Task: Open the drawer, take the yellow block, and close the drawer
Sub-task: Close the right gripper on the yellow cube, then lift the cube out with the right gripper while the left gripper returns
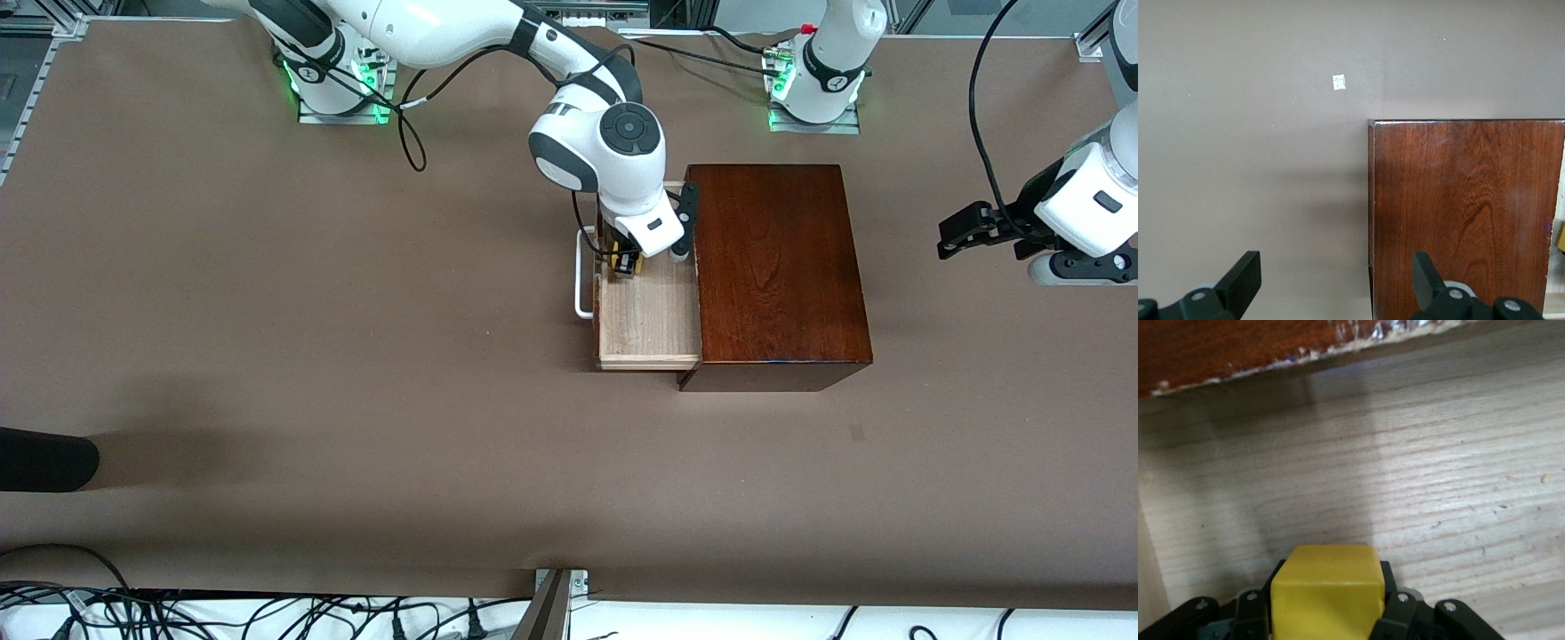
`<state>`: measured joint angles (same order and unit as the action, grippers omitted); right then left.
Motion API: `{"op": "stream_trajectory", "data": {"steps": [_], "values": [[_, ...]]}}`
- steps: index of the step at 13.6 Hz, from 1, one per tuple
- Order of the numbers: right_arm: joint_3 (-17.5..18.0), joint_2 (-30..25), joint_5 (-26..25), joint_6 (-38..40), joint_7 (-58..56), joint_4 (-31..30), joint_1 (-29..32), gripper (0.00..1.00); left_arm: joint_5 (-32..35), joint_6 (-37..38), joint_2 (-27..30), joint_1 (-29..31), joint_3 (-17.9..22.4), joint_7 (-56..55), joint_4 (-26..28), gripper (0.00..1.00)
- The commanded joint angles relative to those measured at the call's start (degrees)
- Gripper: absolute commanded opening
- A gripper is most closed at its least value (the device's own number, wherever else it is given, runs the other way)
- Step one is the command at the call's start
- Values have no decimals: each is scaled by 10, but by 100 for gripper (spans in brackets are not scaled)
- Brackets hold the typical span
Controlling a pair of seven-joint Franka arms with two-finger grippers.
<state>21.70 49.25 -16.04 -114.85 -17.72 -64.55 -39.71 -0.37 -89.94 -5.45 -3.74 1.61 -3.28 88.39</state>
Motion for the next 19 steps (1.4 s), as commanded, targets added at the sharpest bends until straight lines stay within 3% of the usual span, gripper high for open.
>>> {"op": "stream_trajectory", "data": {"steps": [1,4,9,12,14,19], "values": [[3,-1,-1,87,1,62,-15,5,3,0,-2,1,-2,3,-8,100],[2,-25,40,140,0,87,1,5,5,0,-10,1,-2,3,-23,100],[-4,-87,107,176,10,85,91,5,7,-7,-21,-5,-5,3,-28,100],[-11,-118,113,233,73,83,148,5,6,-11,-21,-1,-7,13,-26,100],[-49,-142,107,265,90,80,163,5,9,5,-20,-7,-12,7,-28,100],[-161,-231,118,217,91,-68,164,5,-1,24,-20,-7,-23,1,-52,100]]}}
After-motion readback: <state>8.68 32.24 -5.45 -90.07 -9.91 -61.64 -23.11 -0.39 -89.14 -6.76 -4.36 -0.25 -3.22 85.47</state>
